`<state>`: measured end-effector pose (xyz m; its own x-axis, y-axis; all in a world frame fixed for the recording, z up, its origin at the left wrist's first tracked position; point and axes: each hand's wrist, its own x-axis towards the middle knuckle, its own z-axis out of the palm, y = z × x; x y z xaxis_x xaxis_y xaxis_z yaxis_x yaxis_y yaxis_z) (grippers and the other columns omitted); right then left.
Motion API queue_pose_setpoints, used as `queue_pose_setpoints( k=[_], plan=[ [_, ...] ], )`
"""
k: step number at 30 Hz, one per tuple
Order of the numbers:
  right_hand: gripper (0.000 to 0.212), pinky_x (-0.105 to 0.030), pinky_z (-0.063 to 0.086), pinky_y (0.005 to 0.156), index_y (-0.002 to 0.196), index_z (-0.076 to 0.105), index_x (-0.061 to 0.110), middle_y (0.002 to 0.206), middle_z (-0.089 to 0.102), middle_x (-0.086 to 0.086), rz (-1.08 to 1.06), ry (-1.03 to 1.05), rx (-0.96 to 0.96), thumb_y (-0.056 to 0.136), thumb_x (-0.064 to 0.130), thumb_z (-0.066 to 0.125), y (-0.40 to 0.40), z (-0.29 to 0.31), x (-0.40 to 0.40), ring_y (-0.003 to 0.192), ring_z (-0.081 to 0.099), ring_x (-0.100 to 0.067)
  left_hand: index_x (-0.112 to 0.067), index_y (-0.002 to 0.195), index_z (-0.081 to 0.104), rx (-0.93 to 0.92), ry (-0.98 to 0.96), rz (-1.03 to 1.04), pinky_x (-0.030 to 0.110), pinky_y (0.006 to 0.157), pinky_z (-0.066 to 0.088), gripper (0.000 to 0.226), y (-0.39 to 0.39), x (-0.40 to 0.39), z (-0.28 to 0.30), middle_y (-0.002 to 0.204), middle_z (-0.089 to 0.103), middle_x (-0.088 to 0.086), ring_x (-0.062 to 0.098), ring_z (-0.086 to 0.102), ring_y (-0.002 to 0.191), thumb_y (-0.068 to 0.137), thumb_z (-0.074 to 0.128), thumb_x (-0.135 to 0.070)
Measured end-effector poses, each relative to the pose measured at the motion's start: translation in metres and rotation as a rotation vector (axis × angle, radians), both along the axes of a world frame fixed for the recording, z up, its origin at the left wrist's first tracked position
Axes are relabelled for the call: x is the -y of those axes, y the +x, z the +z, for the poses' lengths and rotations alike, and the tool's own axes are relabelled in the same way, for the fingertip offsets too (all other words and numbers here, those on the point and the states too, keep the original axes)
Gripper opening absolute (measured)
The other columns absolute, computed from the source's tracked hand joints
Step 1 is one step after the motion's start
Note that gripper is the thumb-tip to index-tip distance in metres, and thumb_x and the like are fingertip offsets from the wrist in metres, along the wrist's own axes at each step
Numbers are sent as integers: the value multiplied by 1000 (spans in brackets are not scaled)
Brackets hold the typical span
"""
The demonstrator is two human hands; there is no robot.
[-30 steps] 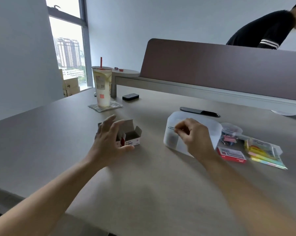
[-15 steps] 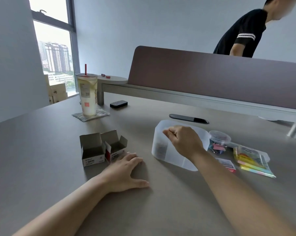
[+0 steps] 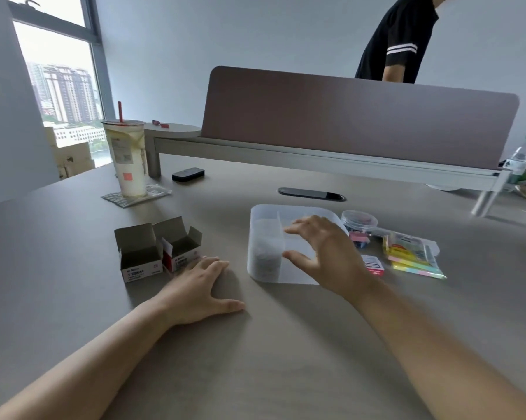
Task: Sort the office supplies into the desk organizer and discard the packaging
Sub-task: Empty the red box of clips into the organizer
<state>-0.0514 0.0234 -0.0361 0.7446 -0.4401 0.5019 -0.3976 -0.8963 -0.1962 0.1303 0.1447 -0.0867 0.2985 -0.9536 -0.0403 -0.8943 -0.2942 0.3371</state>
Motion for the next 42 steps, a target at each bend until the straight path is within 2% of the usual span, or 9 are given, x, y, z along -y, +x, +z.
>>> queue_pose_setpoints(
  k=[5, 13, 18, 21, 24, 30, 34, 39, 42],
  plan=[
    [54, -33, 30, 103, 125, 50, 12, 135, 48, -10, -245, 50, 81, 78, 38, 49, -62, -20, 18, 126, 42, -27, -26, 141, 13, 5, 62, -5, 40, 115, 17, 88, -23, 0, 3, 152, 13, -4, 18, 10, 141, 72, 54, -63],
    [62, -36, 10, 115, 141, 19, 20, 154, 13, -3, -388, 237, -261, 89, 42, 45, -89, -52, 54, 142, 10, -23, -21, 141, 17, 93, 66, 11, 41, 116, 5, 88, -47, 4, 4, 152, 14, -1, 19, 9, 141, 73, 50, -65],
    [53, -35, 21, 110, 134, 36, 16, 144, 36, -9, -376, 208, -249, 88, 40, 47, -87, -50, 57, 132, 29, -26, -21, 142, 14, 93, 102, 5, 41, 117, 3, 106, -44, 6, 2, 152, 13, -4, 17, 7, 141, 57, 37, -82],
    [39, -34, 33, 100, 119, 50, 13, 127, 49, -11, -376, 200, -200, 85, 33, 54, -92, -47, 52, 117, 42, -25, -21, 143, 11, 91, 87, 13, 42, 117, 2, 93, -43, 10, 2, 153, 10, -4, 18, 4, 141, 72, 46, -70],
    [33, -34, 34, 100, 113, 53, 13, 131, 46, -10, -355, 213, -210, 83, 27, 57, -99, -46, 49, 121, 41, -26, -21, 143, 11, 85, 56, 28, 42, 116, 3, 89, -45, 11, 2, 153, 11, -4, 18, 4, 141, 74, 47, -65],
    [22, -36, 37, 96, 98, 56, 21, 114, 56, -10, -261, 384, -129, 78, 23, 65, -113, -42, 32, 112, 45, -25, -20, 134, 36, -32, -232, 95, 37, 109, 24, 75, -51, 1, 3, 144, 33, 5, 24, 24, 133, 71, 64, -50],
    [28, -4, 41, 69, 90, 51, 23, 88, 53, 14, -48, 487, 67, 73, 10, 69, -99, -33, 3, 82, 52, -4, -20, 124, 47, -223, -423, 0, 25, 95, 33, 65, -69, 0, 5, 129, 45, 3, 17, 42, 118, 66, 74, -33],
    [35, -1, 41, 68, 93, 51, 22, 85, 55, 15, 89, 543, 120, 70, 7, 72, -73, -29, -19, 77, 53, 4, -19, 124, 46, -342, -365, -120, 22, 95, 38, 67, -88, 11, 7, 120, 55, 1, 14, 50, 110, 65, 77, -22],
    [36, -3, 45, 71, 96, 49, 22, 89, 54, 12, 118, 576, 168, 71, 8, 72, -67, -35, -23, 81, 56, 0, -16, 113, 55, -362, -420, -107, 18, 81, 44, 52, -89, 16, 4, 104, 60, -1, 18, 59, 97, 66, 77, -19]
  ],
)
